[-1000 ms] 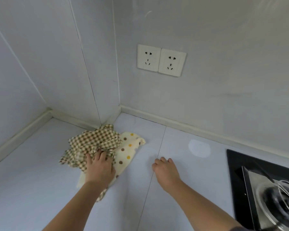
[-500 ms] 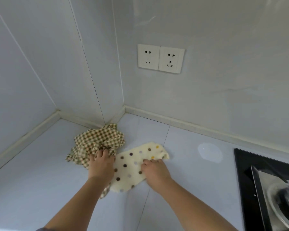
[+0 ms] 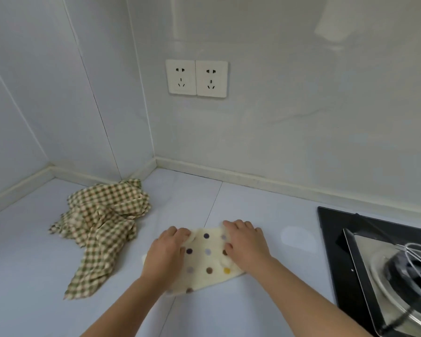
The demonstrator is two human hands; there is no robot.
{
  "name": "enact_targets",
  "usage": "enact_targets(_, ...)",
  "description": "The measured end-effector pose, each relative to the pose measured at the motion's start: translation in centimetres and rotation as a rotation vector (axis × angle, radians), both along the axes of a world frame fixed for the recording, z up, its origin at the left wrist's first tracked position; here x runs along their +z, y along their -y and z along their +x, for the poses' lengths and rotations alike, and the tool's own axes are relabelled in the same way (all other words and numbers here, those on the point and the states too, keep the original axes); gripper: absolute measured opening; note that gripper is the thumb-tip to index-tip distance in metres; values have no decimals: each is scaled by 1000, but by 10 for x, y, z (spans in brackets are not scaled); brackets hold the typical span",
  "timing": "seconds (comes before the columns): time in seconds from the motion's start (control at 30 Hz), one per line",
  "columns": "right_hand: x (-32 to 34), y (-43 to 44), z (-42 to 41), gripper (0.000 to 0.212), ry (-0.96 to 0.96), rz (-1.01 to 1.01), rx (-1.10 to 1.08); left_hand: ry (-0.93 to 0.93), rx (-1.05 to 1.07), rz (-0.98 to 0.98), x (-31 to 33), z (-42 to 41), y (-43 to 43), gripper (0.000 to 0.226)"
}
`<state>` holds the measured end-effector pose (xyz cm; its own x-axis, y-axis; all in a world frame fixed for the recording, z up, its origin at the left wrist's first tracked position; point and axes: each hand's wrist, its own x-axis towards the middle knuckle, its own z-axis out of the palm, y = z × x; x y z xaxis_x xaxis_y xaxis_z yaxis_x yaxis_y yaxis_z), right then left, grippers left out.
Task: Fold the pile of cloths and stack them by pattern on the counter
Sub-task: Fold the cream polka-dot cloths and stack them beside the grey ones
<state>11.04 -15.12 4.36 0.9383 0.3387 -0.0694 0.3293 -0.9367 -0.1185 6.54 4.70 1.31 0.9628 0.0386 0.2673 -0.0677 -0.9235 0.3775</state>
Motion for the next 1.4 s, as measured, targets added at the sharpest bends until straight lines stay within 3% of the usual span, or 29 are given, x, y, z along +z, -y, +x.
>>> enact_targets(0.07,-1,0,4,39,54,-24,27,75,27,16,-3,4,5,41)
enact_targets(0.2,6,-1,-4,21,122,44,48,217,98,95,7,5,8,24)
enact_targets(0.27,13,3,-12,18,194,120,13,312,60,104,15,4,9,30)
enact_targets(0.43,18,32,-47,27,579,248,10,547,-105,-50,31,-29,20,34)
enact_targets(0.5,9,42,-62,39,691,275,99,548,-142,-92,25,-43,23,23)
enact_targets(0.57,-3,47,-89,42,724,231,182,466,-240,-34,9,-63,26,32)
enact_targets(0.63,-15,45,-114,31,677,200,268,333,-369,76,-10,-78,29,45)
enact_targets(0.7,-22,44,-134,17,498,219,267,236,-398,133,-23,-86,32,36)
enact_targets(0.8,-28,47,-151,17,208,249,189,227,-386,73,-27,-93,32,19)
enact_targets(0.97,-22,50,-161,17,18,802,4,279,-331,-21,-23,-104,33,33)
enact_targets(1.13,-27,50,-156,16,26,927,-122,144,-361,12,-26,-99,37,39)
enact_targets(1.33,-33,53,-154,9,-12,1012,-258,60,-332,-297,-29,-96,39,45)
enact_targets(1.4,-34,54,-153,28,17,929,-232,128,-327,-288,-30,-99,38,49)
